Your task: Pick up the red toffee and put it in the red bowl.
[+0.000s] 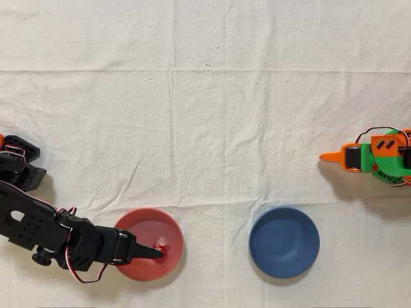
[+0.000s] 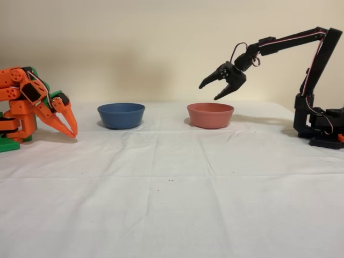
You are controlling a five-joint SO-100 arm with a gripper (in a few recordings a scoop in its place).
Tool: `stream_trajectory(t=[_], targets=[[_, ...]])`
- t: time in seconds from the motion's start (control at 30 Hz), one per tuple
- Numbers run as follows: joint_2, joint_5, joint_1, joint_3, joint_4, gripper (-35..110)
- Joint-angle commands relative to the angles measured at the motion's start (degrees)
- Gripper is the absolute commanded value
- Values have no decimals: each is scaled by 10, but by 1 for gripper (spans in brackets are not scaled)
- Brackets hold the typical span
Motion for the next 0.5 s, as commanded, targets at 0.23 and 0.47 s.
stream_trajectory(t=[0.23, 0.47], targets=[[16, -8, 6, 2, -11, 35], [30, -11, 7, 7, -5, 35]])
